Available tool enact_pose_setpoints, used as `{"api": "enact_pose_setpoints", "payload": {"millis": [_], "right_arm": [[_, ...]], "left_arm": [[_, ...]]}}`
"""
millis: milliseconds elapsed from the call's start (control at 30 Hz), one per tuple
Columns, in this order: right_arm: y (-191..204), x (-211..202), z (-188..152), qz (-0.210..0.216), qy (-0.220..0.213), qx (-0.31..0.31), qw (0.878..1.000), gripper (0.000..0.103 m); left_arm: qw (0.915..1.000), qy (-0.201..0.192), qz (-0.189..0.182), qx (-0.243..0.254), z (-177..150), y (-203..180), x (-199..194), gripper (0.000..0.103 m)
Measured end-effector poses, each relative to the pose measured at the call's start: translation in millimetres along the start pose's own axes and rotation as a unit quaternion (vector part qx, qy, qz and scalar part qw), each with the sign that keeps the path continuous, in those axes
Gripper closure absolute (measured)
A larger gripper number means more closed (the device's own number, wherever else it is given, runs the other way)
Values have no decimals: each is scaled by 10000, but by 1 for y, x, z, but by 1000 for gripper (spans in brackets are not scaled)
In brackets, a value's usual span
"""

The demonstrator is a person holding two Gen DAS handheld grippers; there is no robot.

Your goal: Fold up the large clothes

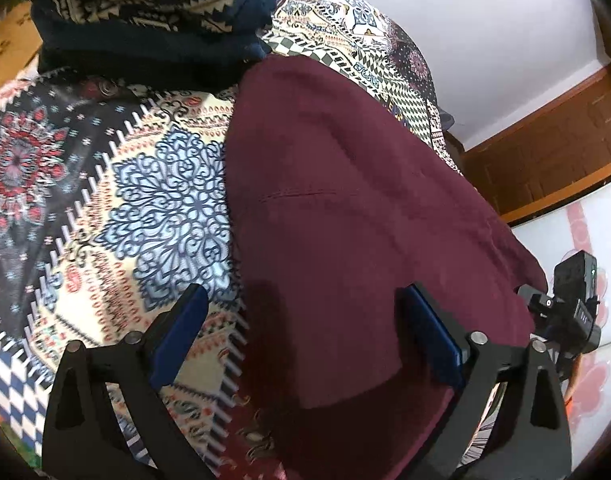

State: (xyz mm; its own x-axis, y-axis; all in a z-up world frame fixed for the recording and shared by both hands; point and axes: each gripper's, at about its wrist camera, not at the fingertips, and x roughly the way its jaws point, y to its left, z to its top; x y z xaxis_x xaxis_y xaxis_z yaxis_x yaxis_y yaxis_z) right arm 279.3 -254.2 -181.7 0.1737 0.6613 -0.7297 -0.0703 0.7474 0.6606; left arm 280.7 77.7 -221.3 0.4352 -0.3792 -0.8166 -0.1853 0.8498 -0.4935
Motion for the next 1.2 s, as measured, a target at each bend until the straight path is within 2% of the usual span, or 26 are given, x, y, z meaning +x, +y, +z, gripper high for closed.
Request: {"api": "enact_pose_setpoints", "payload": {"millis": [133, 267, 400, 500, 567, 633, 667, 733, 833, 1000, 1200], "right_arm": [[6, 10, 6, -6, 22, -19, 10000, 2], [10, 14, 6, -46, -6, -36, 10000, 3], [4, 10, 9, 83, 17, 148, 9999, 17], [4, 7, 8, 115, 14, 191, 9997, 29], [10, 3, 8, 57, -36, 128, 9999, 37], [17, -2, 6, 16, -109, 76, 9999, 47], [20, -5, 6, 18, -114, 68, 9999, 53], [26, -10, 6, 62, -115, 81, 9999, 61], [36, -16, 5, 124, -157, 83, 9998, 66], [66, -43, 7, 333, -581, -113, 9977, 66], [135, -77, 26, 666, -1288, -741, 9867, 67]], "left_arm": [[9972, 358, -433, -489, 7, 12, 21, 2], [9916, 562, -665, -956, 12, 24, 35, 0], [9895, 739, -834, -916, 15, 19, 40, 1], [9821, 1075, -1237, -930, 14, 13, 48, 9], [9838, 1041, -1193, -842, 12, 8, 45, 12], [9842, 1030, -1200, -790, 14, 4, 40, 21], [9845, 1004, -1205, -783, 14, 3, 35, 24], [9867, 917, -1175, -653, 14, -1, 21, 37], [9914, 684, -1095, -209, 17, -19, -6, 49], [9935, 88, -1037, 453, 29, -55, -62, 53], [9863, -766, -1228, 793, 65, -71, -149, 53]]}}
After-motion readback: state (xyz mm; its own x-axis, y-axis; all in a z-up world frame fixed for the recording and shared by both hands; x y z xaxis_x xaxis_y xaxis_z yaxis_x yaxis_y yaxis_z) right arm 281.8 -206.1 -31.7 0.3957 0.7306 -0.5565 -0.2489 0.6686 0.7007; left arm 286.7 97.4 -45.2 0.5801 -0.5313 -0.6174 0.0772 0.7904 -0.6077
